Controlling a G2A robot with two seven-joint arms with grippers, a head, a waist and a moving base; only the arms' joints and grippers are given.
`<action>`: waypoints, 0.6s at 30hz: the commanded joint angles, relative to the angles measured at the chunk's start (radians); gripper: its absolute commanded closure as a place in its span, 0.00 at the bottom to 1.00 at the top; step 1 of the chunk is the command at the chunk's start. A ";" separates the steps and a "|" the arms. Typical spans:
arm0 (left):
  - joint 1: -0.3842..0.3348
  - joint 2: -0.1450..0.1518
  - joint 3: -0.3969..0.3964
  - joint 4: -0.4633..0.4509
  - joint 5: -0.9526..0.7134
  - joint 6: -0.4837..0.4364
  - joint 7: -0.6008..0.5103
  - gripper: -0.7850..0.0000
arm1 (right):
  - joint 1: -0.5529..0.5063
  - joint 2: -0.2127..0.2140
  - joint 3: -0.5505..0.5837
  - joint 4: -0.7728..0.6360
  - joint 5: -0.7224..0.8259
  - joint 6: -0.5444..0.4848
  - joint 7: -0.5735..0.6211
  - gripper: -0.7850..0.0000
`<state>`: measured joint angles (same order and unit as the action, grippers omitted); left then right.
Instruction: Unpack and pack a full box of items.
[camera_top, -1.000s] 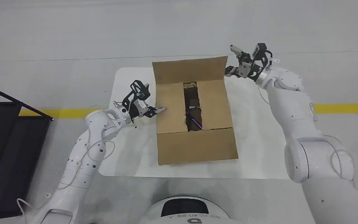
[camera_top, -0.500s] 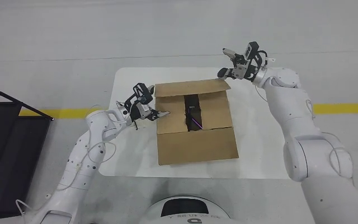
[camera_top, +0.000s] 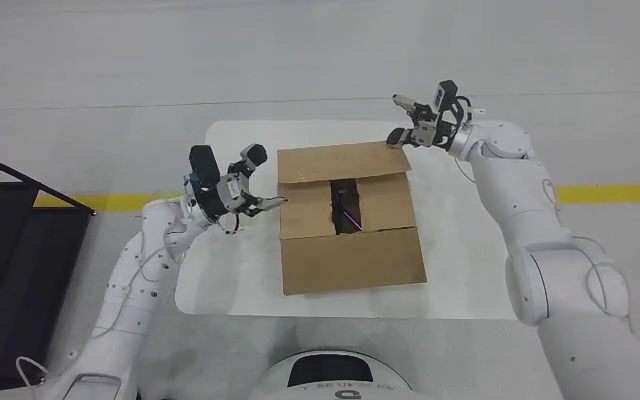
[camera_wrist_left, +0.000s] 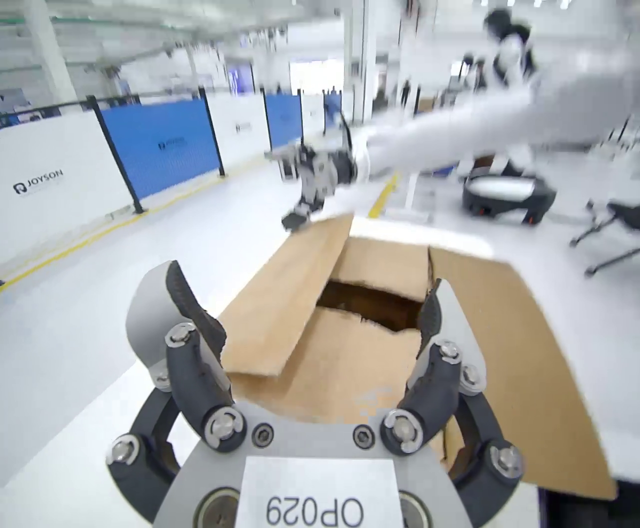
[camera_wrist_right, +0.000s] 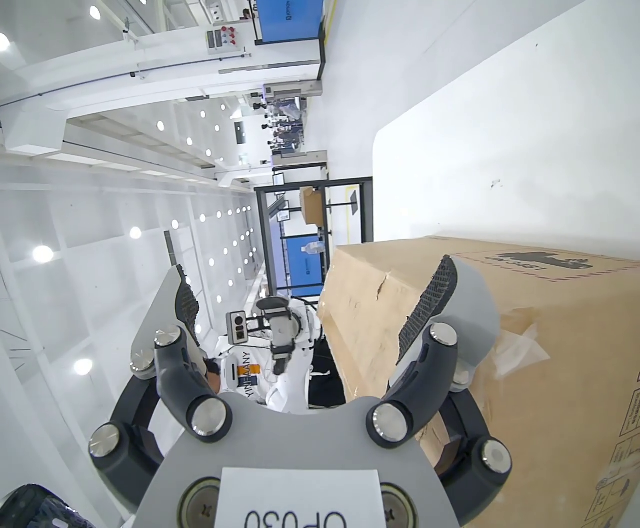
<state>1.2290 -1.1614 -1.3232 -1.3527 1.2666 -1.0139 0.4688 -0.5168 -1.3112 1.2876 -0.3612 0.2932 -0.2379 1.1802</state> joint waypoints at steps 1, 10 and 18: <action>-0.019 -0.001 0.003 0.036 -0.040 0.015 -0.016 0.00 | -0.002 0.000 -0.001 0.003 0.001 0.001 0.000 0.00; -0.160 -0.029 0.085 0.134 -0.091 0.331 -0.390 0.00 | -0.015 0.007 0.002 0.011 0.008 -0.008 0.002 0.00; -0.165 -0.032 0.159 0.071 0.034 0.339 -0.466 0.00 | -0.033 0.028 0.030 -0.005 0.038 -0.035 0.035 0.00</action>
<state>1.0638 -1.1934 -1.1680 -1.2858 1.2974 -0.6695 0.0036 -0.5476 -1.2854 1.3135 -0.3581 0.3239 -0.2696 1.2028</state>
